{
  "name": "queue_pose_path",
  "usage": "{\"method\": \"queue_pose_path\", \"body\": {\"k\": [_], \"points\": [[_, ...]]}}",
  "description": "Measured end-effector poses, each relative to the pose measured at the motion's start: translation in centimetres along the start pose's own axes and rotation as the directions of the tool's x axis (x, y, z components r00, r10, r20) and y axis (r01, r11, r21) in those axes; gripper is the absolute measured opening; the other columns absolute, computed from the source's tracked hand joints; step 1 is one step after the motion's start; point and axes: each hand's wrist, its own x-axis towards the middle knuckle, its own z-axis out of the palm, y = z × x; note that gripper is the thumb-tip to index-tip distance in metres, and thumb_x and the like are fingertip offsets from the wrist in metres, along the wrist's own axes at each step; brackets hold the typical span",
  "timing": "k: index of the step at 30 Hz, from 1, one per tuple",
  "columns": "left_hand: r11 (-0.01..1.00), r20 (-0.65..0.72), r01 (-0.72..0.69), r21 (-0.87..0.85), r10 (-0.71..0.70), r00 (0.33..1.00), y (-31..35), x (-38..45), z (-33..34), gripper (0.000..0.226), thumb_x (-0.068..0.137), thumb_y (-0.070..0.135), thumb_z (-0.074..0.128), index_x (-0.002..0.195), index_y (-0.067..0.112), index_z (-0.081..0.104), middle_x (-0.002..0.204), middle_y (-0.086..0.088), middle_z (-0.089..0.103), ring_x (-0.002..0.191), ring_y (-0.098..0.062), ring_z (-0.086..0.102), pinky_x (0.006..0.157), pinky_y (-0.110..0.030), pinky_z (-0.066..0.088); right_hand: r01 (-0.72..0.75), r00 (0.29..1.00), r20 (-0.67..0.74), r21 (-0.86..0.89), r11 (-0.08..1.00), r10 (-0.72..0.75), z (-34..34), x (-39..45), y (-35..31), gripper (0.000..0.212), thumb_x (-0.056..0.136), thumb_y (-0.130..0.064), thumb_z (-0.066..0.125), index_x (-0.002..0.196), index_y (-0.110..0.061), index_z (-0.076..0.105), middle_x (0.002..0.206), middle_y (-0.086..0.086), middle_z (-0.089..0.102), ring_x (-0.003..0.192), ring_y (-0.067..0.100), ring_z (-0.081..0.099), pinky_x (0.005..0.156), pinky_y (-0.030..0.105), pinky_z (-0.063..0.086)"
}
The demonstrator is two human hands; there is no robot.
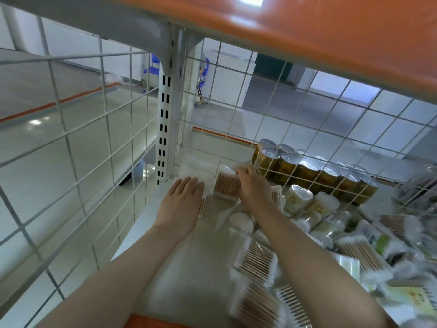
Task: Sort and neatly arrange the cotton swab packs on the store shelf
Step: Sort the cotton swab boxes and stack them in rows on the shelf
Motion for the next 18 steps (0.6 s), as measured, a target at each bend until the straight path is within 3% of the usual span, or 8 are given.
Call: {"method": "queue_pose_path", "body": {"k": [5,9,12,14,16,18], "points": [[1.000,-0.028,-0.016,0.022,0.016,0.999,0.4,0.0,0.0,0.053,0.083,0.010,0.055,0.134,0.008,0.046,0.139,-0.014,0.046,0.132,-0.031,0.039,0.112,-0.039,0.018,0.006,0.999,-0.037,0.042,0.999,-0.005,-0.4,-0.6,0.0,0.043,0.087,-0.018,0.058,0.127,-0.016,0.046,0.127,0.006,0.048,0.116,0.022,0.046,0.091,0.035,0.046],[0.999,-0.023,-0.049,-0.023,0.048,0.999,1.2,0.4,-0.4,0.055,0.090,0.016,0.044,0.143,0.014,0.031,0.148,-0.006,0.032,0.139,-0.024,0.024,0.115,-0.035,0.009,0.011,0.998,-0.060,0.069,0.998,-0.007,-1.3,-1.5,0.3,0.039,0.089,-0.015,0.054,0.127,-0.016,0.047,0.126,0.005,0.049,0.114,0.022,0.048,0.091,0.036,0.047],[0.998,-0.036,-0.057,-0.041,0.055,0.998,1.7,0.2,-0.4,0.051,0.087,0.013,0.049,0.138,0.012,0.041,0.140,-0.007,0.043,0.134,-0.027,0.033,0.113,-0.036,0.016,0.016,0.997,-0.081,0.060,0.998,-0.011,-2.3,-2.3,0.6,0.039,0.091,-0.014,0.050,0.129,-0.016,0.046,0.130,0.005,0.050,0.116,0.022,0.049,0.092,0.035,0.046],[0.995,-0.029,-0.061,-0.082,0.059,0.998,2.2,-0.1,-0.2,0.049,0.077,0.007,0.058,0.126,0.007,0.054,0.126,-0.011,0.056,0.121,-0.032,0.048,0.106,-0.041,0.031,-0.009,0.998,-0.063,0.050,0.999,0.012,-3.1,-2.9,0.8,0.041,0.092,-0.012,0.048,0.132,-0.016,0.044,0.134,0.005,0.048,0.120,0.023,0.048,0.095,0.036,0.045],[0.991,-0.070,-0.082,-0.110,0.075,0.995,2.7,-0.4,-0.3,0.044,0.065,0.006,0.061,0.109,0.004,0.065,0.106,-0.014,0.065,0.100,-0.035,0.062,0.090,-0.045,0.046,-0.038,0.998,-0.041,0.041,0.998,0.040,-3.8,-3.5,1.2,0.042,0.092,-0.012,0.047,0.133,-0.018,0.042,0.137,0.004,0.046,0.121,0.024,0.047,0.095,0.037,0.045],[0.989,-0.097,-0.109,-0.097,0.100,0.990,3.5,-1.0,-1.1,0.040,0.057,0.011,0.058,0.095,0.004,0.068,0.093,-0.013,0.068,0.085,-0.034,0.066,0.075,-0.043,0.053,-0.061,0.998,-0.031,0.041,0.997,0.062,-4.4,-4.2,1.5,0.041,0.092,-0.013,0.046,0.132,-0.019,0.042,0.136,0.003,0.045,0.120,0.024,0.047,0.094,0.040,0.046]]}}
